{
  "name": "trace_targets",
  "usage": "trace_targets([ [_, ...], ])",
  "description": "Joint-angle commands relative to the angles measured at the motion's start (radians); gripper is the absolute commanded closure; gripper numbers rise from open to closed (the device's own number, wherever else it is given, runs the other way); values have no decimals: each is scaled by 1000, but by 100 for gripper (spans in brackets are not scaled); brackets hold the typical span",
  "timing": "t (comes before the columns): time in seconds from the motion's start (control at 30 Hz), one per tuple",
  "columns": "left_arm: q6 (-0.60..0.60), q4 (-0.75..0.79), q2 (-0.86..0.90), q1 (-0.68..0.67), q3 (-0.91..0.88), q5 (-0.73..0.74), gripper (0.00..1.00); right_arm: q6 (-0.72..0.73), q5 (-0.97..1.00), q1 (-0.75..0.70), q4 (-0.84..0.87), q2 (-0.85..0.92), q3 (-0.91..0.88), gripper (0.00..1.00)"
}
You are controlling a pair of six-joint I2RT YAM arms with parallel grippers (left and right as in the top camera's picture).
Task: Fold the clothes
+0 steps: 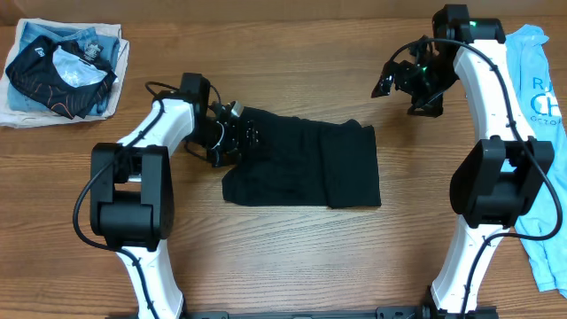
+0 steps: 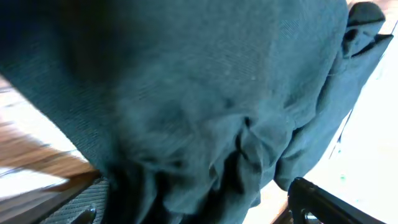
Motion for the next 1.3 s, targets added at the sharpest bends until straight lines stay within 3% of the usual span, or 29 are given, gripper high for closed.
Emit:
trace_targets([
  [0.0,-10,15,70,-21,-53,-131,12,4,3,5,3,-24,14,0],
  [0.13,-16,22,70,-21,-53,-137,27,4,3,5,3,-24,14,0],
  [0.23,-20,34,70,-21,-53,-137,44,4,3,5,3,-24,14,0],
  [0.43,-27,46,70,-20,-53,-138,92,4,3,5,3,-24,14,0],
  [0.47,-27,46,70,-19,-53,-140,96,4,3,5,3,-24,14,0],
  [0.7,-79,10,70,11,-52,-292,96,4,22,5,-1,-24,14,0],
  [1.0,-55,-80,69,228,-36,-410,96,4,32,5,16,-24,-26,0],
  [1.27,-56,-289,69,322,120,-587,96,5,32,5,77,-24,-98,0],
])
